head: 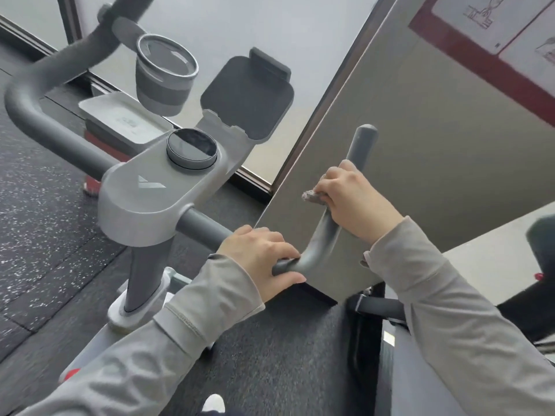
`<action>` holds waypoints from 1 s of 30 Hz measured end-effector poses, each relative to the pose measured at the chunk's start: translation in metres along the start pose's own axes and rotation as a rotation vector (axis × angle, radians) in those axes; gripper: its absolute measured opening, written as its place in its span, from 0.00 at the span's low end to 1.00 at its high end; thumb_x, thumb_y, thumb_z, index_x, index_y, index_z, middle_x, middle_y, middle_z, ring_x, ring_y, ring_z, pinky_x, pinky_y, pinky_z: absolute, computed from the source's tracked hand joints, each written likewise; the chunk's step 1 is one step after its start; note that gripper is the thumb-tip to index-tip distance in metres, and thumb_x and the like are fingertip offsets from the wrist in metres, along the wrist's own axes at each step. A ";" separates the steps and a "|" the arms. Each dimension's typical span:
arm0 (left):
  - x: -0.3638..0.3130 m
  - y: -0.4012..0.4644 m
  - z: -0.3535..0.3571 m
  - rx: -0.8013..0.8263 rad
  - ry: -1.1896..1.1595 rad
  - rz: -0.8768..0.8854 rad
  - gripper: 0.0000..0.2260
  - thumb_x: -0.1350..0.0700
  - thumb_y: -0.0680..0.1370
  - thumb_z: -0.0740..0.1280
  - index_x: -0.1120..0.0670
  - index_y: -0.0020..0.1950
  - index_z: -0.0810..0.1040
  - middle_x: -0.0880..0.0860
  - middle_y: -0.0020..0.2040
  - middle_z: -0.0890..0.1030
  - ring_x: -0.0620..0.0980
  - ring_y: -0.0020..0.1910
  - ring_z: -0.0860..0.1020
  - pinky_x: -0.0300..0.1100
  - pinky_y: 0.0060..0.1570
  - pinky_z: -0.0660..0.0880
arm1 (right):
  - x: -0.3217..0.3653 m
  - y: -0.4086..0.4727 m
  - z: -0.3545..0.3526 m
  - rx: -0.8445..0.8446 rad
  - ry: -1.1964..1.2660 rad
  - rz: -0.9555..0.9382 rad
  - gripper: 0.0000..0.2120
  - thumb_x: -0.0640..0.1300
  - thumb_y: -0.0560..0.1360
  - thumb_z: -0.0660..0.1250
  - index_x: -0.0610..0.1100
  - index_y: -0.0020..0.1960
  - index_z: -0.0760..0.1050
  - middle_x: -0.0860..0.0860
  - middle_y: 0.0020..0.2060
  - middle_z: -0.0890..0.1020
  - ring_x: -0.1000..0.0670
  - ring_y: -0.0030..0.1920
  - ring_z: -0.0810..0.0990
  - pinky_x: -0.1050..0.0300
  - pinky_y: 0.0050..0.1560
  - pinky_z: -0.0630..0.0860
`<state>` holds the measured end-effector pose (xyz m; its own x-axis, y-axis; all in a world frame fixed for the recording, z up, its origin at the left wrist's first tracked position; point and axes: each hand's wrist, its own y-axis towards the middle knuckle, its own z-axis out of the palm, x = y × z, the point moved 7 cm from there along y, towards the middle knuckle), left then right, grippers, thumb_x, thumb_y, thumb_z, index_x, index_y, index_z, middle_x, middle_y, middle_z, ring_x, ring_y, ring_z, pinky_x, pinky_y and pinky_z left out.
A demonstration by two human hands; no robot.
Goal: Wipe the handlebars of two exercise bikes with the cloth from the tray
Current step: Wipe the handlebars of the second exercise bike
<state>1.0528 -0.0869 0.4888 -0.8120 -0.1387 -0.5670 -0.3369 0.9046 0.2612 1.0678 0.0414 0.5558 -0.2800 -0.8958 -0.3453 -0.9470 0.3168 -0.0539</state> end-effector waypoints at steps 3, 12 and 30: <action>-0.002 0.004 0.002 0.010 -0.015 -0.004 0.17 0.36 0.72 0.62 0.44 0.53 0.79 0.43 0.50 0.80 0.44 0.53 0.75 0.35 0.50 0.60 | -0.006 0.004 -0.004 -0.126 -0.084 0.022 0.12 0.32 0.74 0.59 0.39 0.52 0.78 0.44 0.52 0.78 0.42 0.55 0.70 0.49 0.57 0.69; -0.013 0.053 0.000 0.093 -0.138 -0.083 0.19 0.42 0.75 0.62 0.46 0.64 0.70 0.47 0.59 0.75 0.48 0.56 0.75 0.45 0.54 0.72 | -0.037 0.004 -0.036 -0.550 0.006 0.074 0.10 0.27 0.69 0.66 0.35 0.48 0.79 0.42 0.47 0.82 0.36 0.48 0.77 0.42 0.48 0.76; -0.035 0.140 0.009 -0.281 -0.315 -0.161 0.35 0.57 0.70 0.73 0.53 0.72 0.61 0.52 0.62 0.75 0.49 0.56 0.76 0.40 0.56 0.74 | -0.118 -0.003 -0.035 -0.905 0.829 0.046 0.07 0.36 0.76 0.65 0.38 0.52 0.81 0.52 0.48 0.79 0.43 0.51 0.76 0.70 0.54 0.69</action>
<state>1.0383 0.0480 0.5375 -0.5690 -0.0999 -0.8162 -0.5984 0.7311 0.3277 1.0980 0.1350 0.6299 -0.0189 -0.9215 0.3880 -0.6094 0.3183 0.7262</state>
